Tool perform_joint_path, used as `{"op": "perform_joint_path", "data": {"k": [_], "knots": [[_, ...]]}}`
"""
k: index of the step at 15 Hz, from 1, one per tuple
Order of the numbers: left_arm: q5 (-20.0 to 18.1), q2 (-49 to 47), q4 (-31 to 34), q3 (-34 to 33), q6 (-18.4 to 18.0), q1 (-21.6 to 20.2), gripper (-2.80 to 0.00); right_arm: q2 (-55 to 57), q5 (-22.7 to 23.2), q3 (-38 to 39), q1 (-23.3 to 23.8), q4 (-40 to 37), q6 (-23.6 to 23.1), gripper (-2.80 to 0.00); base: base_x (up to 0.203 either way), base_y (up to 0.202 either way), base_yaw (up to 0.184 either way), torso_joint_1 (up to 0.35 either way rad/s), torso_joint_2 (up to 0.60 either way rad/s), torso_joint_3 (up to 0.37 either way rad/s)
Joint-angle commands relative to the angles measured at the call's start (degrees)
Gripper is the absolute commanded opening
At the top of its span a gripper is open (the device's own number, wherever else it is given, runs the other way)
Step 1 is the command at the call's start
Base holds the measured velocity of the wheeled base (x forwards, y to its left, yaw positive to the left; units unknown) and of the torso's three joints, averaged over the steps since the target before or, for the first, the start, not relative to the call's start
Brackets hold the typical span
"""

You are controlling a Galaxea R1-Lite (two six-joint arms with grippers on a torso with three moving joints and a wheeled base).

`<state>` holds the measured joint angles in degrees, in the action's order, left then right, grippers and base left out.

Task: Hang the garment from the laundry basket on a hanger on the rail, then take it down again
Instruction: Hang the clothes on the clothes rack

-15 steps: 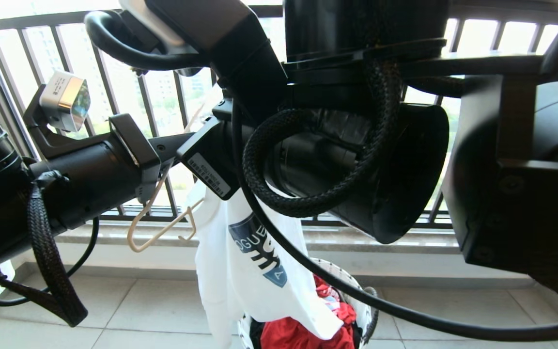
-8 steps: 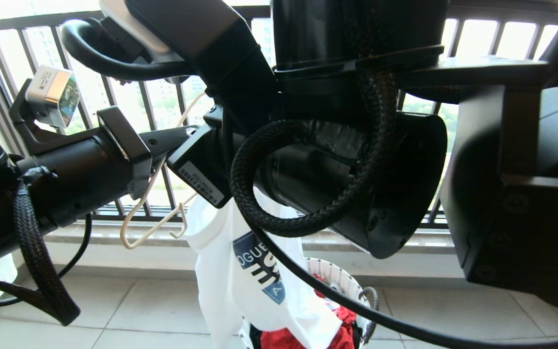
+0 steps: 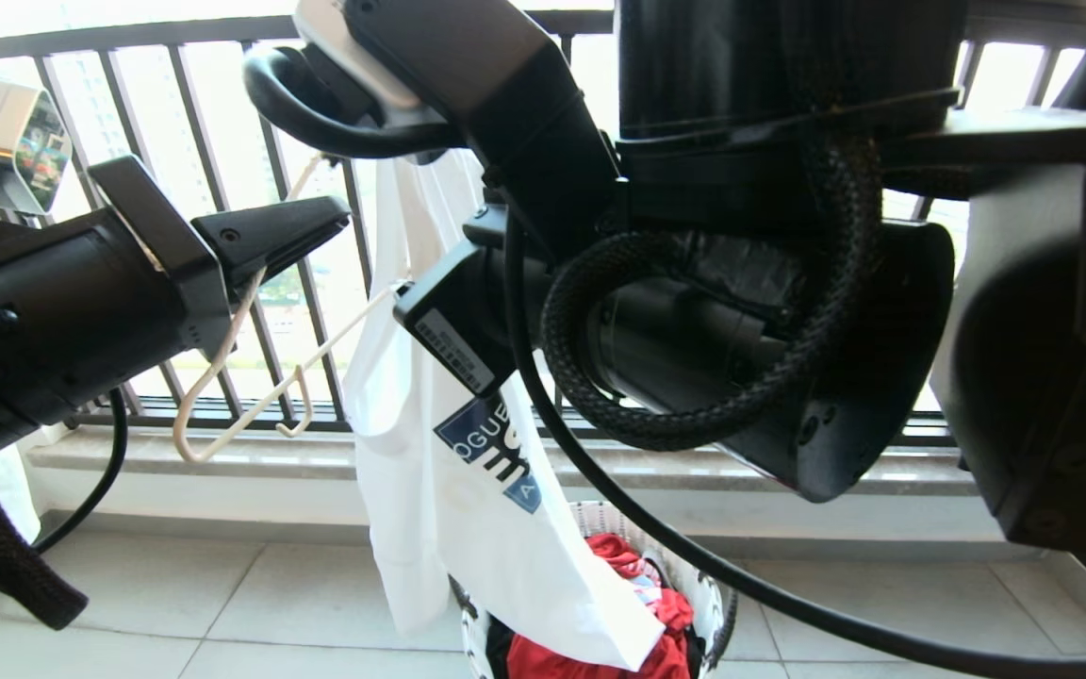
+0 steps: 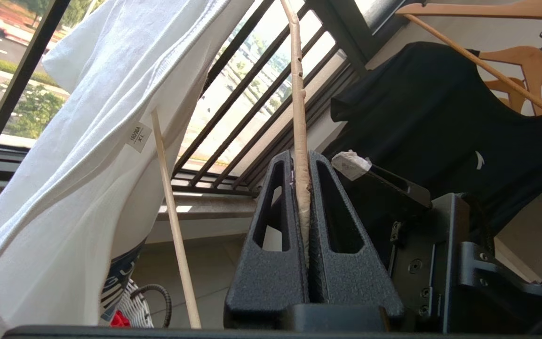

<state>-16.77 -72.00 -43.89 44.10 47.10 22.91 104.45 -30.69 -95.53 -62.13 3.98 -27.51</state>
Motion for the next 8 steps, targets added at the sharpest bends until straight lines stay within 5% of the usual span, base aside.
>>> {"op": "perform_joint_path", "data": {"k": [1, 2, 8], "knots": [[-1.78, 0.78, -2.12, -1.44, 0.27, -0.06, -2.8, -3.82, -0.63, 6.05, 2.21, 0.11, 0.22, 0.0, 0.0, 0.0, 0.0, 0.0, 0.0, 0.0], [-4.2, 1.46, -2.69, -2.34, 0.38, -0.27, -2.8, -4.97, -0.7, 8.34, 3.96, 0.14, 0.66, -2.8, 0.0, 0.0, 0.0, 0.0, 0.0, 0.0], [-18.46, 2.77, -9.05, -7.99, 5.38, -2.56, -2.8, -11.32, 0.43, 14.85, 12.02, -0.07, 5.21, -2.8, 0.0, 0.0, 0.0, 0.0, 0.0, 0.0]]}}
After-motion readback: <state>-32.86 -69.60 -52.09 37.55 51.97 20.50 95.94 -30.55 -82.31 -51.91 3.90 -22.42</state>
